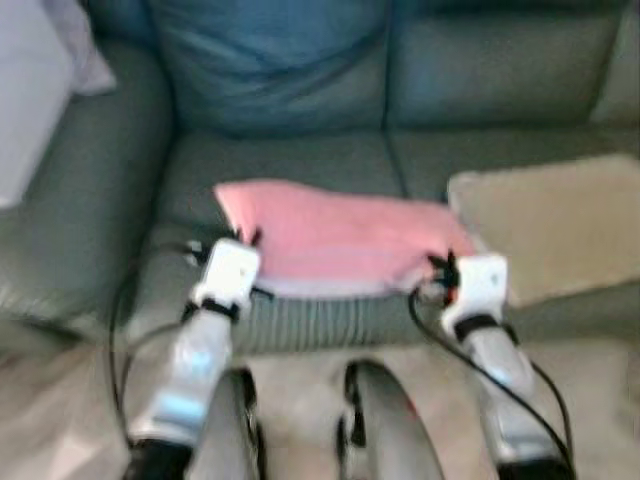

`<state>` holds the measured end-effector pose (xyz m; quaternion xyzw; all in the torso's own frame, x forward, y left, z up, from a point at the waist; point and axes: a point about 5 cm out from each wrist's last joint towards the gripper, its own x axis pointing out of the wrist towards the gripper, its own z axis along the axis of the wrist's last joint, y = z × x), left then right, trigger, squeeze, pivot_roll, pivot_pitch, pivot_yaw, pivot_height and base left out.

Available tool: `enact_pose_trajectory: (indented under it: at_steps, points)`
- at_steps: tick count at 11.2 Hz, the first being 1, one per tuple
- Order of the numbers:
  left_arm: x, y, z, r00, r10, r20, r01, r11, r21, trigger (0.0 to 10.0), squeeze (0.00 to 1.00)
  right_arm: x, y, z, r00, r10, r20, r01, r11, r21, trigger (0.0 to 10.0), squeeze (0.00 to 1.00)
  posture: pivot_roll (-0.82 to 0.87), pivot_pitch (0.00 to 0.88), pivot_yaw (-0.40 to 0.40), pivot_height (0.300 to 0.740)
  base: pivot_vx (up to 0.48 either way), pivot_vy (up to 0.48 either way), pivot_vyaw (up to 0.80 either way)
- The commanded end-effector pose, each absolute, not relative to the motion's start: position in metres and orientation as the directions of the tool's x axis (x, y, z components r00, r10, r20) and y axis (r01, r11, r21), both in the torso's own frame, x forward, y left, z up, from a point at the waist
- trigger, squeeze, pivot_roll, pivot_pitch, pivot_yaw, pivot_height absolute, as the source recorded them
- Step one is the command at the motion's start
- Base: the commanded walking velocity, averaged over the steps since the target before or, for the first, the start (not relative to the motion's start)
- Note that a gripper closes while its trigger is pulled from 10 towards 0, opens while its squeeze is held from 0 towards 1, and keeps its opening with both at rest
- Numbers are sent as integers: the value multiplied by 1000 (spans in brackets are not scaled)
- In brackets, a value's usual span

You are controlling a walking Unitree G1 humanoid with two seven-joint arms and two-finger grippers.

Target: Move the pillow to the sofa

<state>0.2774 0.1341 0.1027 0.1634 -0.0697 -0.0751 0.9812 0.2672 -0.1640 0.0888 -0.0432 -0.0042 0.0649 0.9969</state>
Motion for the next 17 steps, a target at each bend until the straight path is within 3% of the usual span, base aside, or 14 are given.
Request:
enact_pose_trajectory:
  at_steps: [1, 3, 6, 9, 12, 15, 17]
  points:
    - [274, 147, 97, 989, -116, 92, 79, 937, 340, 10000, 0, 265, -159, 86, 984, 178, -26, -180, 980, -86, 10000, 0, -41, 230, -10, 618, 0, 0, 0]
    - [279, 157, 98, 993, -79, 85, 43, 933, 357, 10000, 0, 270, -162, 88, 980, 196, -37, -198, 976, -86, 10000, 0, -36, 266, -17, 618, 0, 0, 0]
    - [316, 177, 95, 996, 87, 19, -89, 957, 278, 10000, 0, 303, -159, 108, 951, 309, -18, -309, 945, -104, 10000, 0, -34, 358, -28, 618, 0, 0, 0]
    - [340, 196, 102, 973, 229, 10, -222, 931, 289, 10000, 0, 331, -158, 125, 897, 438, -60, -439, 867, -234, 10000, 0, -59, 431, -33, 618, 0, 0, 0]
    - [345, 224, 106, 939, 344, 32, -334, 883, 329, 10000, 0, 348, -169, 139, 878, 478, -32, -463, 831, -308, 10000, 0, -56, 447, -35, 618, 0, 0, 0]
    - [335, 230, 105, 921, 375, 103, -385, 844, 372, 10000, 0, 341, -201, 128, 912, 407, -58, -402, 852, -337, 10000, 0, -53, 457, -42, 618, 0, 0, 0]
    - [334, 238, 106, 901, 417, 117, -429, 821, 376, 10000, 0, 338, -208, 122, 910, 408, -67, -404, 843, -356, 10000, 0, -52, 459, -38, 618, 0, 0, 0]
